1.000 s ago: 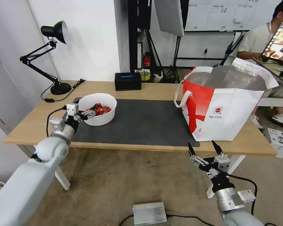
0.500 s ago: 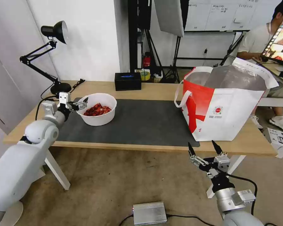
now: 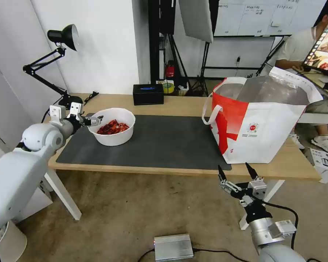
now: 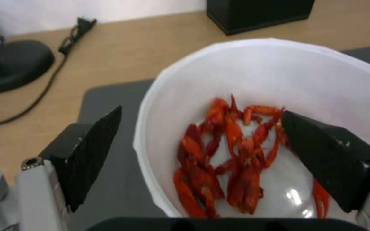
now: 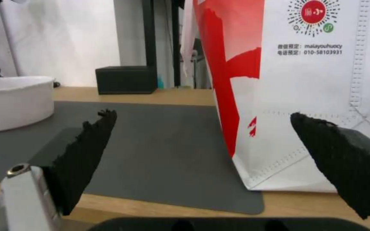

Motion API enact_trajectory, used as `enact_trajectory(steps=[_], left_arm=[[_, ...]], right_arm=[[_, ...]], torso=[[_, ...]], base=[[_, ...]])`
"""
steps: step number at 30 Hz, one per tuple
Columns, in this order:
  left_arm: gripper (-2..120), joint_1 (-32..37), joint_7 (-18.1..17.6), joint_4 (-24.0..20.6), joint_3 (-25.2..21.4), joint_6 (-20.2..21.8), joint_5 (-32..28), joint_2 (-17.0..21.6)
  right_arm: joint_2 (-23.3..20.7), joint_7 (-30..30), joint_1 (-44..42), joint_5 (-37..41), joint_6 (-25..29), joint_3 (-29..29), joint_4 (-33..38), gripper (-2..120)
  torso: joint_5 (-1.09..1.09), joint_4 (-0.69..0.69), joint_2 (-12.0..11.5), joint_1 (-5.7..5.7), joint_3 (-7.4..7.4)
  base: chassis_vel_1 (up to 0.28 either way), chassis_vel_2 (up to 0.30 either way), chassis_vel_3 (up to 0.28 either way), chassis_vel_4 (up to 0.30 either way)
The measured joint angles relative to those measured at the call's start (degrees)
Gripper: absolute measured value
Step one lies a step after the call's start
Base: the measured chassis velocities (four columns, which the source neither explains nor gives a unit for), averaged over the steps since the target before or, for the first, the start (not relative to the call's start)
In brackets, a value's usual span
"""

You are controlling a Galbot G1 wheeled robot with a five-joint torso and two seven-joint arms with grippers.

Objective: Pick up the trash from the table and place it into the takeout bag.

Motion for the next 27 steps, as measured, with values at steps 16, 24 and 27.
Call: enact_trajectory(steps=[16,24,27], left_arm=[[100,-6.2,-0.03,7.76,5.41,1.65,-0.2,-2.95],[100,-7.58,-0.06,10.22,6.79,1.29,0.1,-4.12],[100,-7.58,-0.03,10.43,6.95,1.29,0.22,-4.33]], right_arm=[[0.0,0.0,0.0,0.0,0.0,0.0,0.0,100],[0.0,0.0,0.0,0.0,0.0,0.0,0.0,100],[0.0,0.0,0.0,0.0,0.0,0.0,0.0,100]], torso=[[0.0,0.0,0.0,0.0,0.0],[0.01,0.0,0.0,0.0,0.0],[0.0,0.0,0.0,0.0,0.0]], base=[[0.0,0.0,0.0,0.0],[0.0,0.0,0.0,0.0],[0.0,0.0,0.0,0.0]])
